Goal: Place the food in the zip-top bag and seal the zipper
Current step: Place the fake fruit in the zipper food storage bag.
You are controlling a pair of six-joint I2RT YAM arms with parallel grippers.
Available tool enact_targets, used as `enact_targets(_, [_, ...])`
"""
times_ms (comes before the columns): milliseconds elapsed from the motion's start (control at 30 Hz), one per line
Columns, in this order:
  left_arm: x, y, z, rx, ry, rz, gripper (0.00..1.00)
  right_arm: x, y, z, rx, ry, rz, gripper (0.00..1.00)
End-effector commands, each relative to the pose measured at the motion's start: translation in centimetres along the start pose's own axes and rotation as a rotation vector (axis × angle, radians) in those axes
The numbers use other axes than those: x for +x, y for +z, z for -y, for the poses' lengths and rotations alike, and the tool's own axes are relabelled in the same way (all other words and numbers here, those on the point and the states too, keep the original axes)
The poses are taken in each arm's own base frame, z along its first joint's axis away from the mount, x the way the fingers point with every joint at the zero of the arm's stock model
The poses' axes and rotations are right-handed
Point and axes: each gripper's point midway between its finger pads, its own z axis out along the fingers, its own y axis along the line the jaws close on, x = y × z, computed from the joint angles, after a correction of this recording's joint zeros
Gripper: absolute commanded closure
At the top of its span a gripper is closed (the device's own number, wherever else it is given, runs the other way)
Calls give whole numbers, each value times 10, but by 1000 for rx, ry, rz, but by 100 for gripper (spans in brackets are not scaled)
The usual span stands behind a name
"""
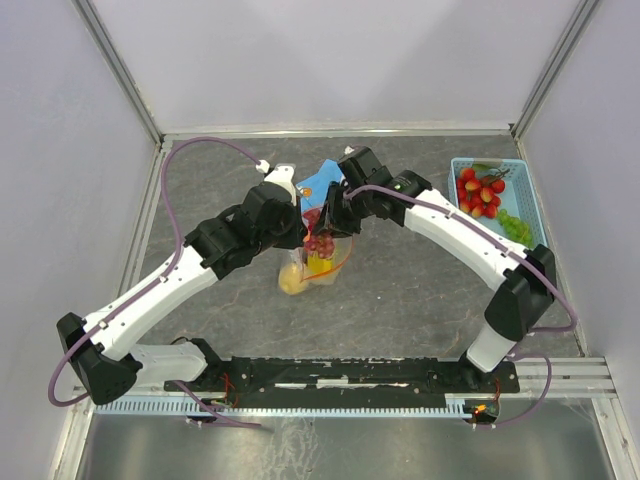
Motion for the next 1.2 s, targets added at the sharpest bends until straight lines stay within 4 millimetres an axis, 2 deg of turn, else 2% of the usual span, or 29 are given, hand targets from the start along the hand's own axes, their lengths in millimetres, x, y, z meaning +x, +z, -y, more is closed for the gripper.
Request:
enact_targets(0, [-16, -9, 15, 78, -54, 59, 97, -44, 4, -6, 22, 15, 196, 93])
enact_targets(100, [-10, -7, 19, 99, -74, 41, 97, -49, 12, 2, 44, 26, 230, 91])
enact_targets(267, [-6, -4, 18, 93, -89, 34, 97, -50, 28, 2, 46, 6, 211, 85])
enact_targets(500, [-2, 0, 6, 29, -104, 39, 97, -31, 50, -8, 48, -66, 133, 72])
enact_targets(567, [1, 2, 1, 6, -106, 32, 97, -28, 55, -7, 41, -66, 126, 70])
enact_targets(700, [6, 3, -5, -19, -114, 24, 97, -26, 61, -16, -17, -68, 116, 64])
enact_targets(900, [3, -4, -17, -59, -135, 59, 97, -18, 65, -30, -74, -110, 73, 51])
enact_targets(1000, [3, -7, -24, -77, -158, 76, 97, -16, 64, -36, -98, -124, 63, 49])
enact_targets(1167, [11, -4, -32, -90, -201, 63, 97, -19, 49, -44, -119, -168, 89, 46])
